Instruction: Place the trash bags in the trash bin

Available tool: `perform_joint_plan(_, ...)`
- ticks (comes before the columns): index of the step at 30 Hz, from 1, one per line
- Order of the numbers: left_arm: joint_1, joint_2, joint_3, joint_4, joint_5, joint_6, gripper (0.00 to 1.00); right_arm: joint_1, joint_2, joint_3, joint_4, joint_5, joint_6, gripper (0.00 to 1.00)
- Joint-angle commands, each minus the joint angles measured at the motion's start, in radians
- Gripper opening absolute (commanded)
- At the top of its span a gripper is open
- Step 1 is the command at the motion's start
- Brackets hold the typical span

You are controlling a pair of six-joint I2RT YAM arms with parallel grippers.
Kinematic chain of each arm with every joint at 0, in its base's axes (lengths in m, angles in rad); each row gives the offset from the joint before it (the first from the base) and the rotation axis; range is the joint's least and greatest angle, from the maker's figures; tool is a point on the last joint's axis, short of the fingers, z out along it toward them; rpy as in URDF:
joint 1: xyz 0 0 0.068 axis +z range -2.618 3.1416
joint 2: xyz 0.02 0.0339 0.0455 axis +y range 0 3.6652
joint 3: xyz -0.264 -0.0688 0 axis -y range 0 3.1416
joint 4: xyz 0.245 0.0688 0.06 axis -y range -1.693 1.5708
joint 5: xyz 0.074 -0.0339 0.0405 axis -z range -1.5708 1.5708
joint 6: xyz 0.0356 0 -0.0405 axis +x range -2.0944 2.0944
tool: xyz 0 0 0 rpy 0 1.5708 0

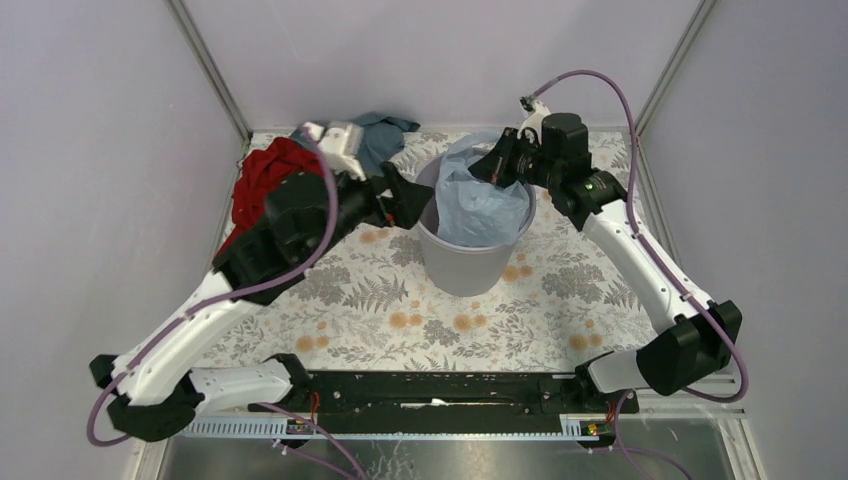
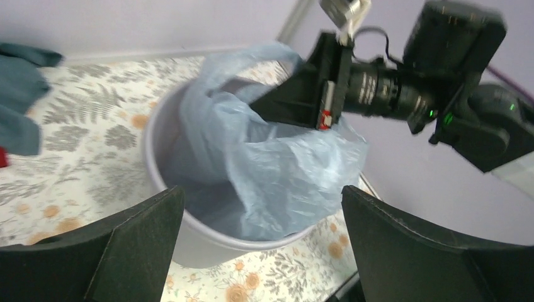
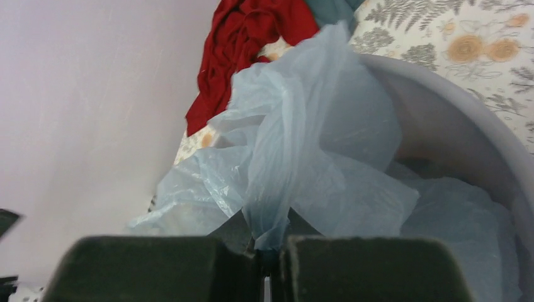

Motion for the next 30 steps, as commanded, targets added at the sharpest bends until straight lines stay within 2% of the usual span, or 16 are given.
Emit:
perform_joint_plan(1,0.019,0.117,0.082,0.076,0.199,-0.003,0.99,0.002,-0.005,0.173,-0.046,-0.117,-0.051,0.0)
perform_joint_plan(4,0.054,0.184,0.129,0.085,0.258,-0.03,0.99,0.002,-0.017,0.232,-0.037,-0.138,-0.035,0.01)
perform_joint_plan(10,0.15,0.229,0.12,0.144,0.362,-0.088,0.96,0.001,-0.027,0.242,0.016,-0.244,0.042,0.1)
perform_joint_plan(12,0.172,0.249,0.117,0.154,0.443,-0.104,0.89,0.002,-0.041,0.22,0.05,-0.263,0.074,0.17)
perform_joint_plan(14,0.18,0.258,0.098,0.172,0.499,-0.117,0.81,0.002,-0.055,0.212,0.058,-0.264,0.082,0.32)
perform_joint_plan(17,0.19,0.242,0.041,0.234,0.557,-0.136,0.61,0.002,-0.081,0.217,0.043,-0.263,0.073,0.48)
perform_joint_plan(21,0.221,0.208,-0.017,0.279,0.564,-0.166,0.28,0.001,-0.112,0.225,-0.029,-0.248,0.026,0.81)
perform_joint_plan(26,0.248,0.141,-0.101,0.352,0.547,-0.197,0.09,0.002,-0.162,0.257,-0.221,-0.196,-0.141,0.98)
perform_joint_plan(29,0.258,0.089,-0.191,0.458,0.576,-0.241,0.0,0.003,-0.205,0.254,-0.28,-0.221,-0.275,1.0)
perform_joint_plan(30,0.26,0.074,-0.221,0.503,0.586,-0.259,0.0,0.003,-0.214,0.257,-0.299,-0.226,-0.319,1.0)
